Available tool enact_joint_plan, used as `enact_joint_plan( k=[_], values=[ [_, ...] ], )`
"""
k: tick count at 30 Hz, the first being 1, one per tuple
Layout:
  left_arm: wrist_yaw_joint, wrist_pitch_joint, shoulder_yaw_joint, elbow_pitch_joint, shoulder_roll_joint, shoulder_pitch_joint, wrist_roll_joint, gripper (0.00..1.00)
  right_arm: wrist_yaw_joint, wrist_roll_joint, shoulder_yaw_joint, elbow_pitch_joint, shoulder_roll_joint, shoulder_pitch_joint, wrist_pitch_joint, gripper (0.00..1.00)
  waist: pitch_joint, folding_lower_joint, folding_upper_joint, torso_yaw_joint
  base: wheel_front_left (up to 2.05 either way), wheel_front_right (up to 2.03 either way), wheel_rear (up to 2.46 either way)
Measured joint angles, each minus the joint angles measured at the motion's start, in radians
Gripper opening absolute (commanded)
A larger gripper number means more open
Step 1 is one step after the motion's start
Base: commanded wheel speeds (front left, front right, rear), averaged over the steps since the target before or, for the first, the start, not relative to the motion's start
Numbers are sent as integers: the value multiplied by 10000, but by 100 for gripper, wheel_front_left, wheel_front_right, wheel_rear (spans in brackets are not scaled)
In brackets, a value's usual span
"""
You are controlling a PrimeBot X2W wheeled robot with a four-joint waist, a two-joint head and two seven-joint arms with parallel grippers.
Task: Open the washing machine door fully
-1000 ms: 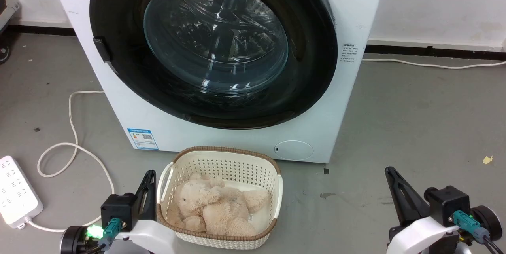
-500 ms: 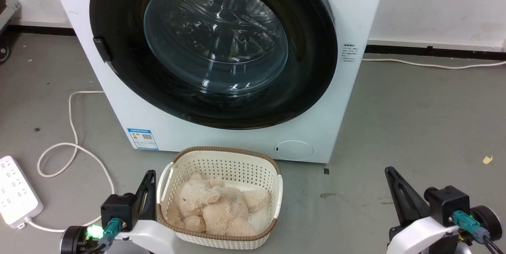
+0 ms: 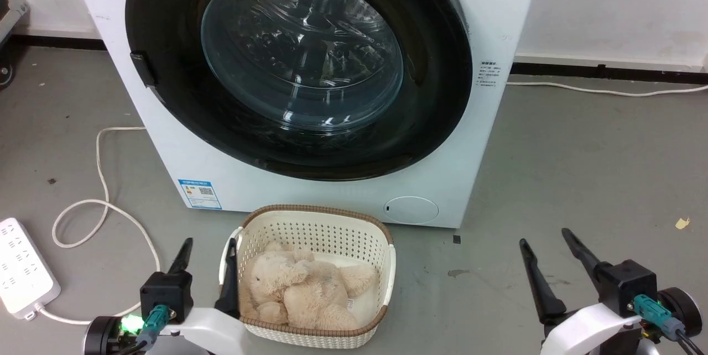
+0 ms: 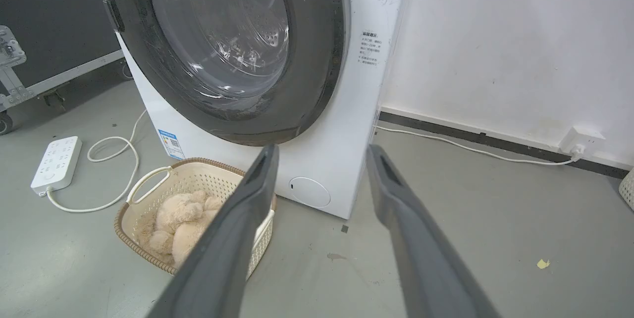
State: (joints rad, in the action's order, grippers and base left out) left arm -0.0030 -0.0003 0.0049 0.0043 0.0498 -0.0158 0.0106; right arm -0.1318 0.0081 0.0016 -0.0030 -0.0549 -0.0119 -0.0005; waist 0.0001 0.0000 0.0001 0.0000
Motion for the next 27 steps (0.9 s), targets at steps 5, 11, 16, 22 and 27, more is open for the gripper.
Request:
enact_joint_plan(
  k=[5, 11, 16, 22, 27],
  values=[
    [4, -19, -21, 4, 0, -1, 0, 100, 0, 19, 6, 2, 0, 0, -29, 100, 9, 0, 0, -4, 0, 0, 0],
    [17, -163, -81, 8, 2, -2, 0, 100, 0, 94, -19, 4, 0, -1, -134, 100, 59, 0, 0, 7, 0, 0, 0],
    [96, -278, -165, 2, 0, -2, 0, 100, 0, 94, -13, -25, 0, -1, -257, 100, 148, 0, 0, 35, 0, 0, 0],
    [134, -378, -232, -19, 0, -1, 0, 100, 0, 75, 12, -79, 0, 0, -401, 100, 344, 1, 0, 85, 0, 0, 0],
    [190, -476, -253, -67, 2, 5, 13, 100, 0, 77, 10, -77, 0, 7, -474, 100, 541, 1, 0, 149, 0, 0, 0]
  ],
)
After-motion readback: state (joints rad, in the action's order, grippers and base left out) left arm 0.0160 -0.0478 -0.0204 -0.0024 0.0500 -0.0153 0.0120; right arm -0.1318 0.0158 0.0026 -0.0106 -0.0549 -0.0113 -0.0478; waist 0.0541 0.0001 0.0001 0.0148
